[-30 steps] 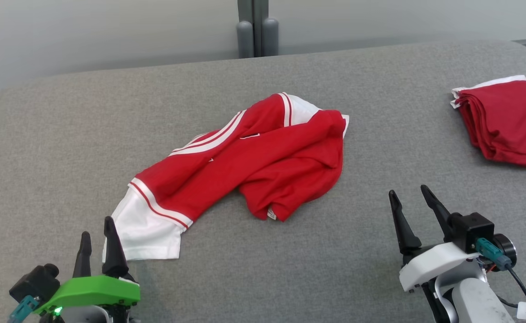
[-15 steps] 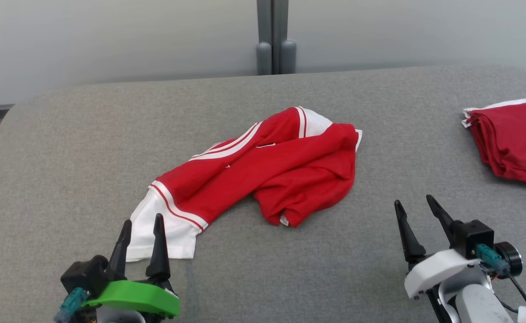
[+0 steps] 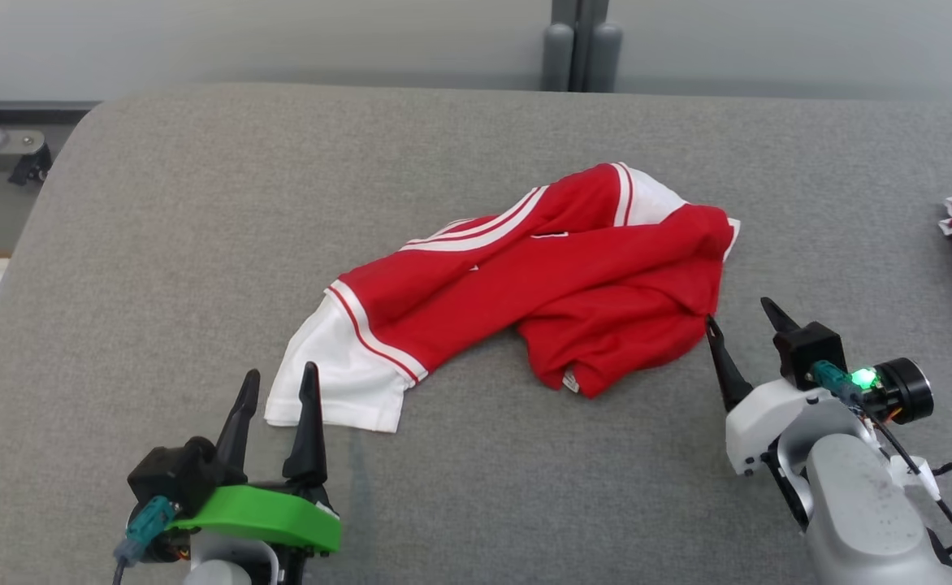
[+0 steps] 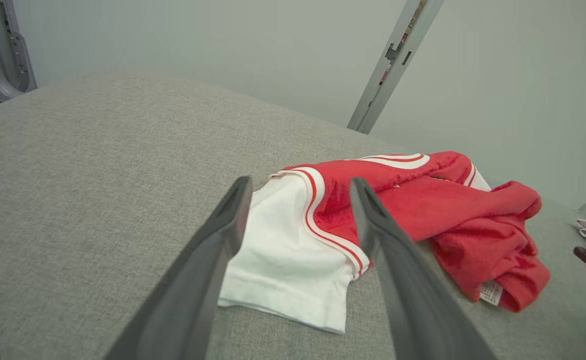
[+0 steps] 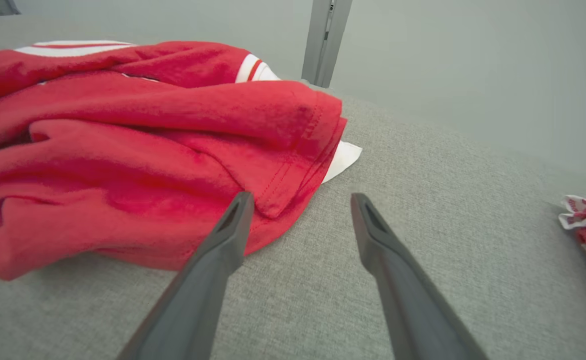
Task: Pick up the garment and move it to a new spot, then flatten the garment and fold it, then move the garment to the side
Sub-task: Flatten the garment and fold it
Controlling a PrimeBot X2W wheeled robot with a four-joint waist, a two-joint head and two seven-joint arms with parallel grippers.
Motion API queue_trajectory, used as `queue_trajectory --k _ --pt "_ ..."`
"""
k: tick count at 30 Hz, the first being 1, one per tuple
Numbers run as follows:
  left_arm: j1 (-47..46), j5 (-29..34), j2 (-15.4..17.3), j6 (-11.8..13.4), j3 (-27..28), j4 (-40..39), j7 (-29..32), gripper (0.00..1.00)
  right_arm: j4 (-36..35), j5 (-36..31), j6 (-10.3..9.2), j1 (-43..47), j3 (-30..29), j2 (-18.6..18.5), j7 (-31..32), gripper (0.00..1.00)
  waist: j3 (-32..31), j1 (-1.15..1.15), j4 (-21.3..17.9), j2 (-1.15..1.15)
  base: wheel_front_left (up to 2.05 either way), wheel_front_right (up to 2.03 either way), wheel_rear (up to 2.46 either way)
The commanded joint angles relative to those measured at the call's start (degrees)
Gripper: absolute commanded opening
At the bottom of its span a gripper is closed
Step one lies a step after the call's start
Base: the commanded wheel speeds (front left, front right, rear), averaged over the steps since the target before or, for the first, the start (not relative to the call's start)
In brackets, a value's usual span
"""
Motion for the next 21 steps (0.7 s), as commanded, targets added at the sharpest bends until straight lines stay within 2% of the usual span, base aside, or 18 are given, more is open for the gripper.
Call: queue_trajectory --k 1,8,19,21 --pt "-1.27 -0.69 0.21 -0.16 -0.04 -0.04 -0.19 1.00 1.39 -1.42 -0.09 -1.33 -0.60 -0.29 -0.10 1.00 2.89 0.00 2.93 0.00 0.00 0.00 0.00" --pt "-2.62 -0.95 0.21 -0.17 0.50 -0.51 -0.18 1.00 6.50 -8.22 -0.09 -6.23 -2.89 -0.28 -0.10 1.00 5.66 0.00 5.02 0.00 0.00 0.00 0.00" --pt "-3.24 -1.49 0.21 0.18 0.66 -0.99 -0.19 1.00 4.13 -13.67 -0.09 -8.12 -4.68 -0.28 -0.10 0.99 6.69 0.00 4.22 0.00 0.00 0.00 0.00" --pt "-3.57 -1.39 0.21 0.23 0.42 -1.11 -0.18 1.00 4.60 -14.47 -0.09 -8.73 -5.31 -0.28 -0.10 0.71 7.06 0.00 4.01 0.00 0.00 0.00 0.00"
